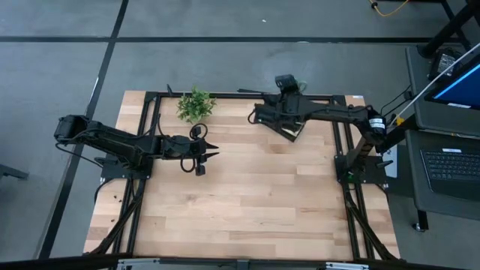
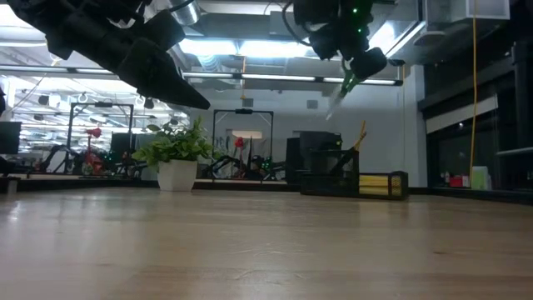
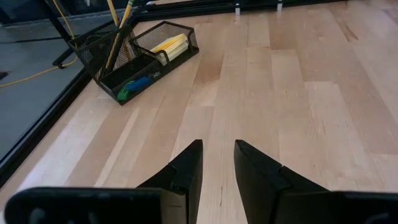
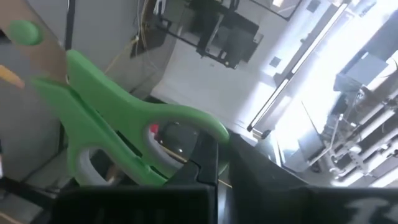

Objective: Pick and place office supplies into organizer
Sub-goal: Put the green scissors into the black desk organizer

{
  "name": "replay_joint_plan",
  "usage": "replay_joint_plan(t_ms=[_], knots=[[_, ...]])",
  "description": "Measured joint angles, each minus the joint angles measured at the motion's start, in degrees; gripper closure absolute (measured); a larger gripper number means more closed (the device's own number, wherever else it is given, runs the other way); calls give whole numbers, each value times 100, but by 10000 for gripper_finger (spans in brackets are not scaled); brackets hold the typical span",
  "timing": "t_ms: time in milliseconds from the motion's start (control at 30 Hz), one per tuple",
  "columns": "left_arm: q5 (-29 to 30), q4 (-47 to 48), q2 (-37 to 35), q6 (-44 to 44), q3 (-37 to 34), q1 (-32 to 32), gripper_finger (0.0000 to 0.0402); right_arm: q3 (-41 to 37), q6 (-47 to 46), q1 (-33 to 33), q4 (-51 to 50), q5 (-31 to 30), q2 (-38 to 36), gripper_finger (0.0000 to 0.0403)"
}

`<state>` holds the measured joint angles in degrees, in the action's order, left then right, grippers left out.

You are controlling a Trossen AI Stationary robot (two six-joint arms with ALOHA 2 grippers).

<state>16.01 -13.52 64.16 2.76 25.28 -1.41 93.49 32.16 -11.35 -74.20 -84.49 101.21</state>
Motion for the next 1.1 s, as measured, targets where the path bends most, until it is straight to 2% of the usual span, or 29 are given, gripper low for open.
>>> replay_joint_plan(t_ms=[400,700,1100], knots=[[1,2,0,1,0,0,315,-1,999,-253,579,-4,62,381],[2,19,-2,0,0,0,315,-4,1012,-409,1062,9,520,381],[2,22,-2,0,0,0,315,-7,994,-706,1202,9,1078,381]])
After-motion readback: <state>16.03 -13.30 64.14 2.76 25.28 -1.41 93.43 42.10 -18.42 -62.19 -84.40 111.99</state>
